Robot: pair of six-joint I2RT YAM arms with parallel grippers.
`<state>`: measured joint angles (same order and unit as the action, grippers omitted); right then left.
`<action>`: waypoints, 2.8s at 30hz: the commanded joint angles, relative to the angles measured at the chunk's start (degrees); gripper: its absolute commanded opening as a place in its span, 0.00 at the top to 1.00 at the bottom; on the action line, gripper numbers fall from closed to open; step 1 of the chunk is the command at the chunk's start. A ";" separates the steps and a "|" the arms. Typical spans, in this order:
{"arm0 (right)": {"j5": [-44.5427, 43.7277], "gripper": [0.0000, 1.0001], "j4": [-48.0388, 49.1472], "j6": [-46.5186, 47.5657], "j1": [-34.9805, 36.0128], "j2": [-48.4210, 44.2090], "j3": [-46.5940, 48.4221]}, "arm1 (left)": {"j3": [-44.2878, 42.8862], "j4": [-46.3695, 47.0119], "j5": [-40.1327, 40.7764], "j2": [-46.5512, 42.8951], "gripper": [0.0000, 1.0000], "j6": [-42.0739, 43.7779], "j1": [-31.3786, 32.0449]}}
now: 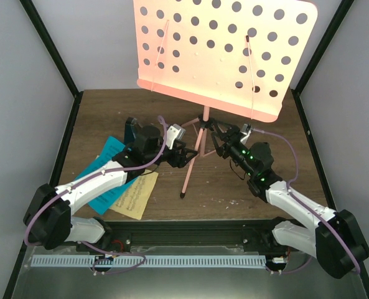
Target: Pack up the instrument practice props
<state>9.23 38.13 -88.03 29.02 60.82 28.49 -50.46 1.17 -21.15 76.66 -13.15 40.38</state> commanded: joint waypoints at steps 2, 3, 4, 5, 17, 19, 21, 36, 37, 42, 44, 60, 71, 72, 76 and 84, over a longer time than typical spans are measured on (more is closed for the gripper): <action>-0.92 0.25 -1.16 -2.89 -0.10 -0.69 1.13 | -0.10 0.33 -0.65 0.19 0.27 0.48 -0.11; -1.03 0.26 -0.94 -3.09 -0.14 -0.70 0.97 | -0.23 0.25 -0.64 0.36 0.27 0.49 -0.05; -0.98 0.29 -0.81 -3.08 -0.10 -0.56 1.07 | -0.37 0.12 -0.65 0.54 0.27 0.57 -0.04; -0.77 0.32 -0.69 -2.99 -0.14 -0.40 1.35 | -0.49 0.02 -0.65 0.75 0.28 0.58 -0.05; 1.99 0.62 2.51 -1.48 -0.01 2.72 3.09 | -0.74 -0.20 -0.56 1.08 0.28 0.83 -0.12; 1.82 0.65 1.84 -0.79 -0.03 2.61 3.13 | -0.61 -0.20 -0.52 0.97 0.28 0.84 -0.12; 1.47 0.76 1.75 -0.40 -0.06 2.45 2.64 | -0.61 -0.37 -0.52 1.06 0.28 0.90 -0.12; 0.16 0.94 -1.12 10.88 -0.01 1.87 1.28 | -2.75 1.60 -0.57 6.66 0.42 0.14 -0.06; 0.06 0.95 -1.37 12.52 -0.02 1.76 1.04 | -3.03 1.86 -0.77 7.33 0.45 0.29 -0.08; 0.13 0.97 -4.41 21.46 -0.01 1.18 1.64 | -3.47 3.29 -2.56 9.76 0.54 0.37 0.05; 0.35 0.97 -6.28 26.73 -0.01 0.79 2.35 | -3.71 3.34 -2.69 10.36 0.60 0.52 0.26; 1.24 0.91 -11.29 89.70 -0.02 -4.81 1.08 | -3.83 -0.12 -1.97 9.19 1.00 3.73 0.39; -4.57 0.65 -15.06 110.62 0.08 -10.70 3.52 | -4.02 -1.16 -2.73 8.94 0.96 3.86 0.39; -3.99 0.52 -14.38 107.63 0.08 -11.97 2.79 | -4.07 -1.17 -2.71 8.87 0.89 3.71 0.36; -2.63 0.32 -13.98 96.52 -1.75 -17.10 -0.59 | -4.45 -1.62 -2.75 7.77 0.59 3.10 0.34; 17.27 0.14 -6.97 74.10 -22.04 -17.68 -5.83 | -4.20 -3.62 -0.24 0.18 0.31 1.40 0.33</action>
<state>13.91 26.17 0.36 15.97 41.04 23.07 -53.49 -1.69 -23.22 81.89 -10.66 40.75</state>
